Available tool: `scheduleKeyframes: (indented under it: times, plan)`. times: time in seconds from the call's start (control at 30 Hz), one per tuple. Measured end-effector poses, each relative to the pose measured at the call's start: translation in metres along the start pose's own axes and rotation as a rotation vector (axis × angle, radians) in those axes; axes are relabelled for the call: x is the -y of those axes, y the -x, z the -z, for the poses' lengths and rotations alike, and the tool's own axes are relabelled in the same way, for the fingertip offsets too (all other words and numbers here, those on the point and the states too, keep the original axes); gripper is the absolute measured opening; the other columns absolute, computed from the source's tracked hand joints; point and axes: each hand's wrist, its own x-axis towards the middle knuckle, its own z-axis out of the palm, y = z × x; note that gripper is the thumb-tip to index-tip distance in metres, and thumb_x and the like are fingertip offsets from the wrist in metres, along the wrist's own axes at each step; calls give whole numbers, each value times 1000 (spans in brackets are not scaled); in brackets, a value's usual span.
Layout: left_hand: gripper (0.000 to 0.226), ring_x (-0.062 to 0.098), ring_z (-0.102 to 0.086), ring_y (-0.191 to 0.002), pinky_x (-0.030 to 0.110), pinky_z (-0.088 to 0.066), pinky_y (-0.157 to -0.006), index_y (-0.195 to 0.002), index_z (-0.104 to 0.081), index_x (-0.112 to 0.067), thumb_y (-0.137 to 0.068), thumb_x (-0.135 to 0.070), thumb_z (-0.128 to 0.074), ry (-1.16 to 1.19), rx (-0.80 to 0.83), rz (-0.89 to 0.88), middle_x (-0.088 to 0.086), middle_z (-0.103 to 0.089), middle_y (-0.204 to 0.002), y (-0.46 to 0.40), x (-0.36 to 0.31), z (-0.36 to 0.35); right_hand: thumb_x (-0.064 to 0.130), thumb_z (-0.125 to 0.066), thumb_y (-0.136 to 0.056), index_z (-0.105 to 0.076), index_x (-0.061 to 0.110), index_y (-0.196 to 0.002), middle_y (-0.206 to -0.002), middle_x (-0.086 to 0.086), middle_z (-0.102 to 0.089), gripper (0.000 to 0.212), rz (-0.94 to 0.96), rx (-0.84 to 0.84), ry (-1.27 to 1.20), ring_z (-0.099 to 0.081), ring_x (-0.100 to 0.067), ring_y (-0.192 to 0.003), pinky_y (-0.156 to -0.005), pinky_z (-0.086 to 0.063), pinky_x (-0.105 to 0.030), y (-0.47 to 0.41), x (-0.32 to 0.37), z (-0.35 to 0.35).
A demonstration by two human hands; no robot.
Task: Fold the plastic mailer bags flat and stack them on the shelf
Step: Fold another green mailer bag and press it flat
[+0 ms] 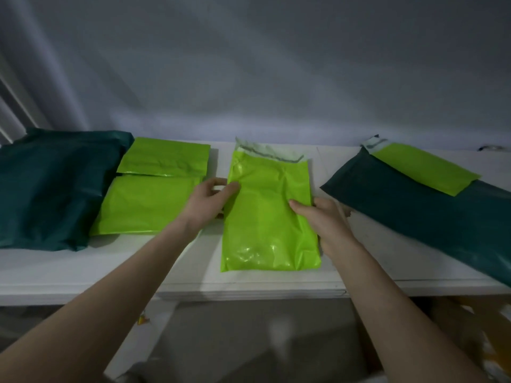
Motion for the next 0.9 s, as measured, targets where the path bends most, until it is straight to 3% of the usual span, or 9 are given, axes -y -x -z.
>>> scheduleKeyframes:
  times: [0.1, 0.17, 0.33, 0.4, 0.53, 0.67, 0.77, 0.9]
  plan:
    - [26, 16, -65, -78, 24, -54, -71, -106, -63, -11, -86, -28, -64, -74, 78, 108, 8, -69, -98, 1, 8, -3, 5, -61, -88, -64, -3, -109, -107, -17, -67, 23, 0, -36, -8, -64, -27, -90, -87, -51, -42, -5, -1, 0]
    - [28, 22, -67, -85, 33, -53, -83, -105, -66, -5, -84, -24, -67, -60, 83, 106, 11, -70, -102, 0, 8, -5, 6, -59, -90, -65, 0, -108, -108, -17, -67, 20, -3, -48, 3, -64, -27, -93, -89, -51, -42, -7, -1, 1]
    - [19, 6, -64, -65, 15, -54, -62, -98, -64, -3, -81, -11, -70, -2, 71, 75, 3, -67, -86, 0, 6, -10, 16, -66, -86, -66, 10, -108, -102, -7, -69, 22, 4, -6, -61, -66, -21, -90, -84, -53, -34, -7, 2, 1]
    - [32, 11, -64, -67, 19, -55, -65, -104, -61, 6, -80, -12, -72, -4, 52, 77, 8, -68, -87, 2, 5, -11, 14, -69, -83, -66, 12, -108, -101, -5, -70, 25, 18, 44, -53, -67, -19, -90, -82, -54, -32, -5, 2, 1]
    - [45, 22, -59, -85, 42, -50, -86, -106, -57, 12, -83, -24, -69, -7, 65, 55, 18, -65, -97, 6, 3, -17, -2, -67, -80, -65, 11, -102, -97, -7, -68, 25, 45, 23, -33, -66, -19, -81, -76, -54, -31, -6, 0, 2]
    - [30, 22, -60, -86, 40, -50, -87, -105, -60, 7, -86, -16, -64, 18, 45, 72, 18, -65, -100, 6, 4, -21, -10, -62, -79, -63, 9, -100, -97, -13, -67, 28, 47, 27, 2, -65, -25, -81, -78, -53, -36, -9, 1, 1]
    - [8, 18, -59, -74, 28, -51, -72, -93, -61, -5, -86, -8, -63, 20, 65, 106, 11, -64, -88, 6, 7, -22, -14, -62, -74, -61, 10, -101, -96, -15, -67, 35, 18, 13, 46, -64, -26, -80, -77, -53, -37, -10, 1, -2]
    - [13, 17, -61, -72, 28, -51, -70, -100, -59, -11, -87, -11, -62, 21, 53, 150, 5, -64, -86, 5, 12, -23, -9, -68, -75, -64, 13, -97, -90, -5, -67, 32, 43, -15, -25, -65, -19, -75, -71, -53, -30, -10, -1, 0]
